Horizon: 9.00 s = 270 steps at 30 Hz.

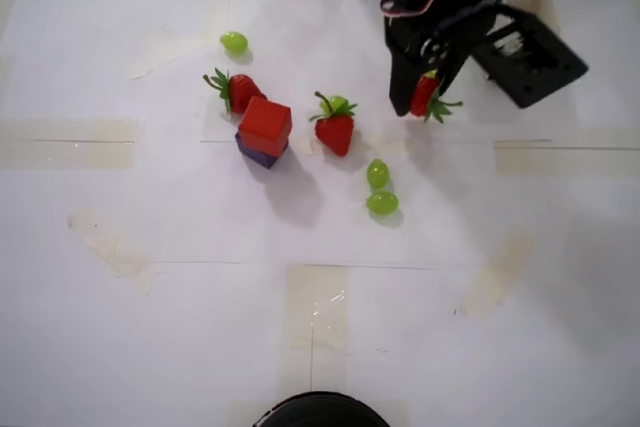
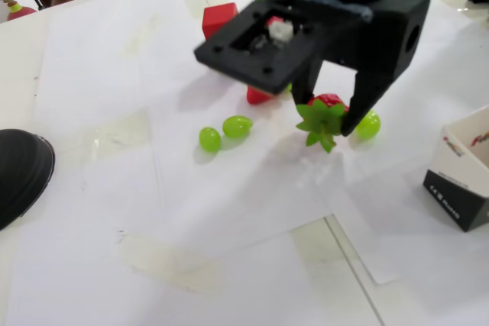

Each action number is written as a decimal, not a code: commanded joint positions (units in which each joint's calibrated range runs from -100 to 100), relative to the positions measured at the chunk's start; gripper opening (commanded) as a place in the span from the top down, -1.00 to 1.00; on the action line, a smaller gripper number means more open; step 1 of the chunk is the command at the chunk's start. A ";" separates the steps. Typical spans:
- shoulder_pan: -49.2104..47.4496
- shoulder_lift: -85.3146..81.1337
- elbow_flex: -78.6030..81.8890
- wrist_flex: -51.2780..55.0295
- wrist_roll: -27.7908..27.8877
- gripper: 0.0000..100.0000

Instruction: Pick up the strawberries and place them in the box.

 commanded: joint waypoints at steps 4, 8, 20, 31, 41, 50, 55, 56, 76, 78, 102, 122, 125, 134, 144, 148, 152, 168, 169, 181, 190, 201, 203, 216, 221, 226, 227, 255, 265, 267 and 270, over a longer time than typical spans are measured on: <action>-3.83 -10.29 -17.96 14.50 -1.37 0.71; -8.97 -12.70 -18.60 17.85 -3.61 0.71; -20.96 -14.24 -15.05 18.02 -11.77 0.71; -21.62 -15.62 -6.51 14.75 -16.46 0.71; -20.44 -15.02 -5.24 11.64 -17.24 0.66; -21.40 -14.67 -5.60 11.40 -17.68 0.50; -21.40 -14.59 -6.15 11.07 -17.34 0.48; -21.25 -14.59 -6.51 11.32 -17.09 0.48; 9.56 -23.44 -6.96 20.06 2.54 0.50; 13.53 -24.39 -3.87 17.85 3.91 0.51; 29.41 -16.39 19.67 -6.49 13.48 0.49; 30.07 -6.85 21.04 -14.34 12.11 0.48; 30.14 -6.59 21.04 -14.34 12.01 0.48; 29.63 -5.90 21.22 -13.52 11.48 0.61; 28.89 -6.68 20.67 -12.46 11.14 0.68; 28.67 -8.40 18.95 -9.44 11.14 0.69; 27.86 -11.49 15.22 -3.64 11.14 0.68; 11.54 -28.95 -6.51 26.59 2.15 0.66; 9.11 -29.81 -6.51 26.84 0.93 0.66; -16.55 -30.24 6.31 11.89 -10.16 0.64; -20.66 -24.91 7.95 7.97 -11.18 0.64; -15.96 -27.83 8.31 23.90 -10.21 0.57; -14.05 -28.95 9.76 26.35 -8.50 0.57; -15.37 -30.06 31.40 1.10 -7.67 0.43; -15.22 -30.41 31.40 -0.69 -8.16 0.41; -15.66 -30.58 31.95 -1.67 -8.84 0.41; -15.74 -30.41 32.40 -2.33 -8.89 0.41; -16.33 -29.46 44.76 -18.50 -9.91 0.61; -14.49 -29.89 44.85 -16.63 -7.72 0.69; -14.12 -30.06 44.22 -15.81 -7.13 0.69; -12.72 -30.49 40.13 -9.84 -5.71 0.69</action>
